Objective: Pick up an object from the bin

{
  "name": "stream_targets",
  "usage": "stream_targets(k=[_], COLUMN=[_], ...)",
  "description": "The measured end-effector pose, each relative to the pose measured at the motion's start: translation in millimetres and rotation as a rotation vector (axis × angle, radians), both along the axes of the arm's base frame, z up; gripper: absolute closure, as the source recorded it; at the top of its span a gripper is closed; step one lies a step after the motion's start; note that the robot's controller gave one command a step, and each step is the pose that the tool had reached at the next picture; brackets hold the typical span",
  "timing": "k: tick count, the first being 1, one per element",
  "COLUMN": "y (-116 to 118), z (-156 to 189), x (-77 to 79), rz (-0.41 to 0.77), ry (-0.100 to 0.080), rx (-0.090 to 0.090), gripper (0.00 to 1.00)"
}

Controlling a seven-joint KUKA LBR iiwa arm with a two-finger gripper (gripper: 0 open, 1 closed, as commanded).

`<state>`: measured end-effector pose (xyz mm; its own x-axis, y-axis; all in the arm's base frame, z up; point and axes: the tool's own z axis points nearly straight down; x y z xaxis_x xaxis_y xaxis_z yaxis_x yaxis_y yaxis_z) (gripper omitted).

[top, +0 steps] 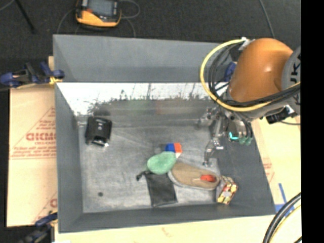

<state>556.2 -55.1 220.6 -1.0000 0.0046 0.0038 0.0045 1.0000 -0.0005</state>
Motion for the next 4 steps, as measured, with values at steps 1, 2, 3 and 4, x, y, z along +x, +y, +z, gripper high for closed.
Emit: stream_targets(k=[1, 2, 3, 4], y=[0, 4, 7, 48], z=[5, -22, -72, -106], x=[1.4, -5.0, 1.0, -18.6], rz=[0.002, 0.087, 0.157, 0.162], ry=[-0.008, -0.013, -0.014, -0.006], rx=[-0.001, -0.001, -0.002, 0.000], gripper=[0.00, 0.00, 0.00, 0.00])
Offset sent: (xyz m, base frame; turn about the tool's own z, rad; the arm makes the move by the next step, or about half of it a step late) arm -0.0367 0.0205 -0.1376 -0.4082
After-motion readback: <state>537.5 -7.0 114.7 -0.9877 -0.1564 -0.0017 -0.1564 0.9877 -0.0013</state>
